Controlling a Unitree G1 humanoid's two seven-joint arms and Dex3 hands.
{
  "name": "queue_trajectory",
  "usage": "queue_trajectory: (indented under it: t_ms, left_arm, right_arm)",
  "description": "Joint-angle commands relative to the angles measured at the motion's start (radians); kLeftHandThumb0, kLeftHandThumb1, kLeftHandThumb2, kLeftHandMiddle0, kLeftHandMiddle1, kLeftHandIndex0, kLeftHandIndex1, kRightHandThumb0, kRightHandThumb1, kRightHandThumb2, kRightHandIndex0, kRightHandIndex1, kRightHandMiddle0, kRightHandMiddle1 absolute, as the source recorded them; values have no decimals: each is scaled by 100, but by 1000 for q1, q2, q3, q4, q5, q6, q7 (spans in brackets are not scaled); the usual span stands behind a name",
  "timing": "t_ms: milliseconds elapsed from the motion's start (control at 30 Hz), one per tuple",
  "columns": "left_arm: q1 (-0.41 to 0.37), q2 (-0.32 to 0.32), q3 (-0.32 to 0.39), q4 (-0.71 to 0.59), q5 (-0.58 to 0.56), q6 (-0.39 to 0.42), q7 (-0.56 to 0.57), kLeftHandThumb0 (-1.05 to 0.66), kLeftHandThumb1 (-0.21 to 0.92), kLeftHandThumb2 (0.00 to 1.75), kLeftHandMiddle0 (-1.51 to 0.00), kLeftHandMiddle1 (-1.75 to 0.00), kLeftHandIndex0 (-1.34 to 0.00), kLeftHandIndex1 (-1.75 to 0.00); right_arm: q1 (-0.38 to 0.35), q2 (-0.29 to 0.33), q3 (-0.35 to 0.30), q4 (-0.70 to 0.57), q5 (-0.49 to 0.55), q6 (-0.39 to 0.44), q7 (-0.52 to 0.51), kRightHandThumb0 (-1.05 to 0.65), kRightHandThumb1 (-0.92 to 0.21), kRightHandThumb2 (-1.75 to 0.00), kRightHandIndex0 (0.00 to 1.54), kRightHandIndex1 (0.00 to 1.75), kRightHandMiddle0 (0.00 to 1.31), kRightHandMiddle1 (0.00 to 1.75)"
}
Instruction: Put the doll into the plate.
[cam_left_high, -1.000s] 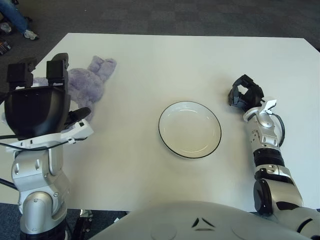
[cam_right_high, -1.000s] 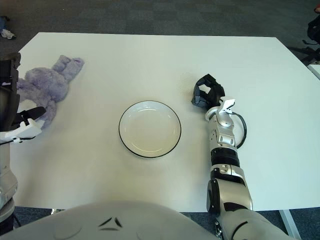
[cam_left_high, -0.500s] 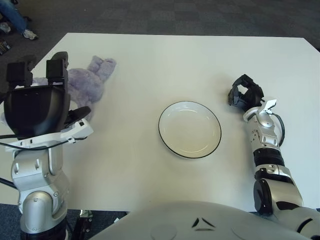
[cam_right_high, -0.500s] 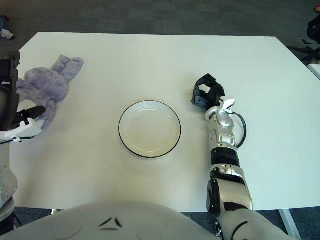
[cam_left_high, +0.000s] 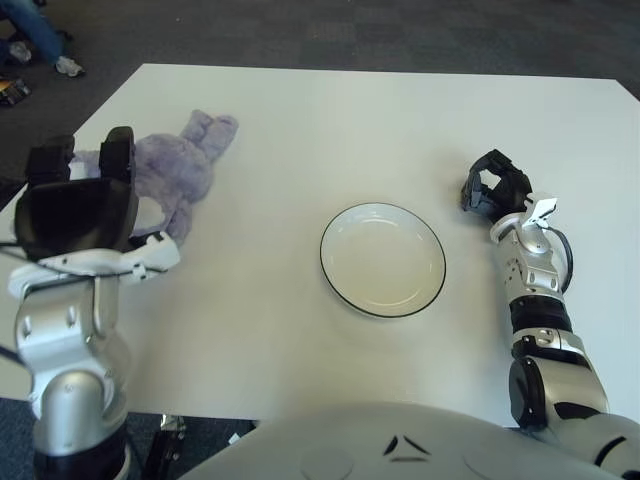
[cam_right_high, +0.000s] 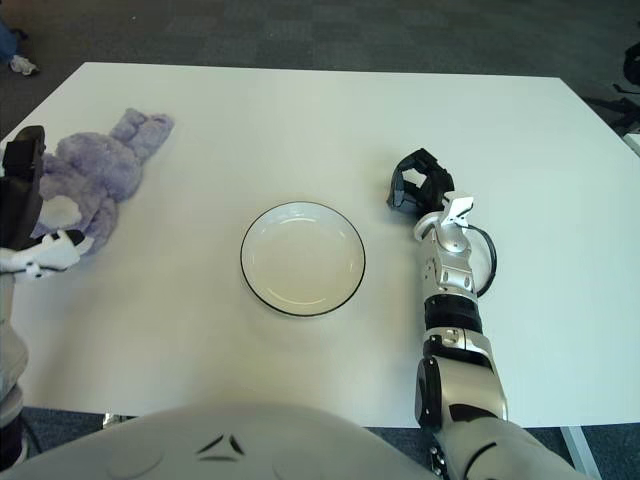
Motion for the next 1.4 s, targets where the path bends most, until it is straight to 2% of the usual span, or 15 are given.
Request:
queue_trajectory:
  t_ms: [0, 133, 467, 500, 533, 567, 633, 667, 733, 833, 1067, 1367]
  left_arm:
    - [-73, -10, -26, 25, 43, 16, -63, -51, 41, 89, -8, -13, 0, 0]
    - [-93, -26, -33, 42, 63, 31, -83, -51, 36, 91, -10, -13, 0, 0]
    - [-103, -43, -46, 68, 82, 48, -78, -49, 31, 93, -9, -13, 0, 0]
    - [-99, -33, -32, 95, 12, 35, -4, -49, 31, 93, -9, -13, 0, 0]
    - [-96, -27, -22, 115, -38, 26, 52, -67, 47, 86, -14, -19, -1, -5]
    - [-80, -21, -8, 157, -94, 11, 137, -77, 57, 79, -16, -28, -1, -14]
    - [-40, -9, 5, 257, -139, -5, 281, -84, 66, 74, -18, -37, 0, -23]
    - [-20, -3, 8, 308, -146, -9, 343, -76, 60, 76, -17, -36, 0, -23]
    - [-15, 10, -4, 325, -128, -2, 365, -55, 44, 90, -15, -31, 0, -17]
    - [-17, 32, -11, 335, -134, 5, 381, -47, 36, 96, -12, -26, 0, -8]
    - [-40, 103, -28, 367, -132, 33, 340, -48, 29, 97, -5, -18, 0, 0]
    - [-58, 128, -58, 370, -123, 99, 267, -58, 28, 93, -7, -18, 0, 0]
  right_arm:
    - [17, 4, 4, 11, 0, 33, 6, -48, -33, -130, 119, 175, 60, 175]
    - [17, 1, 5, 10, 4, 40, 16, -48, -33, -130, 119, 175, 60, 175]
    - [14, -5, 3, 14, 1, 51, 29, -48, -33, -130, 119, 175, 60, 175]
    - [14, -6, 4, 13, -1, 52, 29, -48, -33, -130, 119, 175, 60, 175]
    - [14, -7, 4, 14, -1, 53, 30, -48, -33, -130, 119, 175, 60, 175]
    - [14, -8, 4, 15, -2, 53, 31, -48, -33, -130, 119, 175, 60, 175]
    - [14, -9, 4, 14, -2, 57, 31, -48, -33, -130, 119, 175, 60, 175]
    - [14, -9, 4, 13, -2, 58, 31, -48, -33, -129, 119, 175, 60, 175]
    - [14, -8, 4, 11, -2, 62, 30, -48, -33, -129, 119, 175, 60, 175]
    - [14, -8, 4, 8, -2, 66, 27, -48, -34, -129, 118, 175, 60, 175]
    - [11, -7, 2, 13, -3, 68, 25, -47, -34, -128, 119, 175, 59, 175]
    - [10, -6, 0, 15, -1, 71, 25, -47, -34, -128, 120, 175, 59, 175]
